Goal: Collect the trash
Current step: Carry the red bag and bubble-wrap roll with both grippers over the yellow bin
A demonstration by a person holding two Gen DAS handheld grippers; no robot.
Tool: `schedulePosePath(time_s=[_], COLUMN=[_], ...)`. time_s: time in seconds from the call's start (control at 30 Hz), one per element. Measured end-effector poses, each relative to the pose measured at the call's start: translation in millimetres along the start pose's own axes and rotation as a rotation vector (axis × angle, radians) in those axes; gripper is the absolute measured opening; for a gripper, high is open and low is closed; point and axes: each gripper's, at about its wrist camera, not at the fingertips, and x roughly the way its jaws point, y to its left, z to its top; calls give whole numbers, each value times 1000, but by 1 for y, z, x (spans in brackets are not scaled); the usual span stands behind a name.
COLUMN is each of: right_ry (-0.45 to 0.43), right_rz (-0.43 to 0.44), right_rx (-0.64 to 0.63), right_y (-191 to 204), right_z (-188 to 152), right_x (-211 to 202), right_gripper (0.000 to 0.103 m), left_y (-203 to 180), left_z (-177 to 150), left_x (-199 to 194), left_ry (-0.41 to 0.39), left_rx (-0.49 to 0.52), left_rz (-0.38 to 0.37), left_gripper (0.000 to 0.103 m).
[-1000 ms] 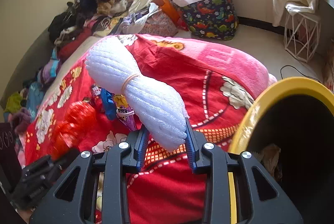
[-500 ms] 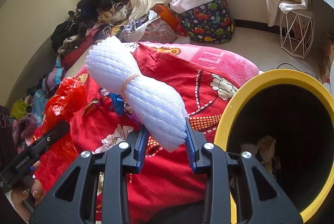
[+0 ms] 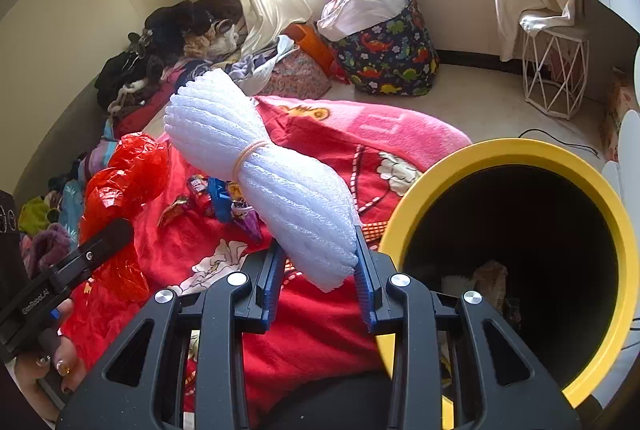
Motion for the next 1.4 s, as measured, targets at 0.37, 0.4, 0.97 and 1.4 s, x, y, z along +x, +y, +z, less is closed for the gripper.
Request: schedulePosePath(time_s=[0.37,0.4,0.97,1.4], right_ry=[-32,-36,-90,-121], right_rz=[-27,-28,-73,-113], right_rx=[41,44,105,164], right_y=[-22,-24,-58,-86], right_z=[-3,-3,-6,-10], right_x=[-19,-21,-53,-69], right_gripper=[30,30,30,30], left_y=[-26,-29,-73,-97], left_z=[-2,-3,-8,-12], left_x=[6,7,16,21], left_ry=[11,11,31,45], left_rx=[44,50,124,168], left_rz=[-38,-42,-96,-127], left_gripper=[20,20,20,20])
